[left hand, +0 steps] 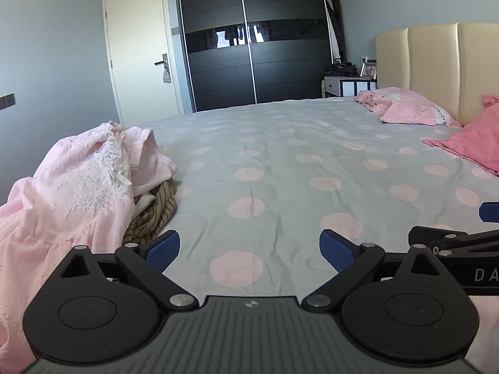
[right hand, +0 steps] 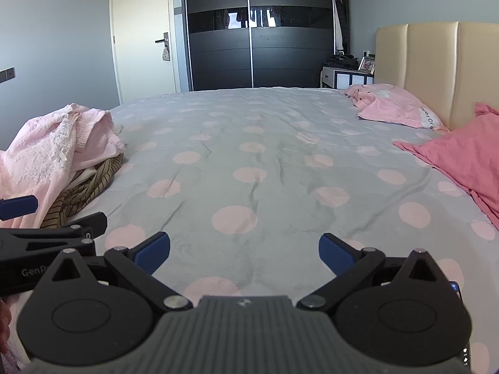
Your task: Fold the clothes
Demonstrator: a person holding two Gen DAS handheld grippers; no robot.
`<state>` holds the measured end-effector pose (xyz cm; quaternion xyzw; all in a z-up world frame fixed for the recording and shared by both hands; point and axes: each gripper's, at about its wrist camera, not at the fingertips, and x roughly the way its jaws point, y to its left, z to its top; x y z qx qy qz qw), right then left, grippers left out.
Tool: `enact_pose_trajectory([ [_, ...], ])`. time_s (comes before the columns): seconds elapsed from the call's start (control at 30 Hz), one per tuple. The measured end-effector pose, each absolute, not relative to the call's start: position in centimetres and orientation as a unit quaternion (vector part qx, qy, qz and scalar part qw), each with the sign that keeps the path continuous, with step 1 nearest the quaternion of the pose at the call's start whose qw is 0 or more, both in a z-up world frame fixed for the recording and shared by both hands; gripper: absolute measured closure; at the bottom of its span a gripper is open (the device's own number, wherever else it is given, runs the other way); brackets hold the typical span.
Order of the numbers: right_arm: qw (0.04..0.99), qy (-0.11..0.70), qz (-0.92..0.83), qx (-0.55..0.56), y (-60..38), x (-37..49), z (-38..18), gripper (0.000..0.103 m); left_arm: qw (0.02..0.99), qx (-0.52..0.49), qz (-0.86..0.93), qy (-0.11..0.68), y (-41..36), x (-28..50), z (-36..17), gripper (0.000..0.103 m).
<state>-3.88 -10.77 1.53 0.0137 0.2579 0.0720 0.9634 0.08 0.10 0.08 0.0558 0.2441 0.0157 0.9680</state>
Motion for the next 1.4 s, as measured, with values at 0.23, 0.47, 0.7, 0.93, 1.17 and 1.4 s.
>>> enact_pose_trajectory([
  [0.23,0.964,0.26,0.06,0.011,-11.1,-4.4,2.0,0.001,0.962,0.035,0.013,0.269,0.4,0.3,0.3,0.005],
  [0.47,0.964,0.259,0.055,0.016,-11.8,-5.0,1.9,0.001,0.956,0.015,0.01,0.293,0.7,0.5,0.5,0.005],
  [0.7,0.965,0.254,0.054,0.016,-11.4,-5.4,2.3,0.001,0.959,0.017,0.009,0.284,0.9,0.1,1.0,0.005],
  [0.93,0.966,0.251,0.054,0.013,-11.0,-5.8,2.5,0.001,0.959,0.016,0.002,0.282,1.0,0.2,1.5,0.005],
  [1.17,0.966,0.255,0.044,0.022,-10.6,-5.8,2.6,0.001,0.958,0.015,-0.004,0.287,1.7,0.5,1.7,0.005],
  [1.4,0.962,0.265,0.055,0.019,-10.3,-5.4,2.0,0.001,0.956,0.016,0.011,0.294,1.9,0.9,1.3,0.005],
])
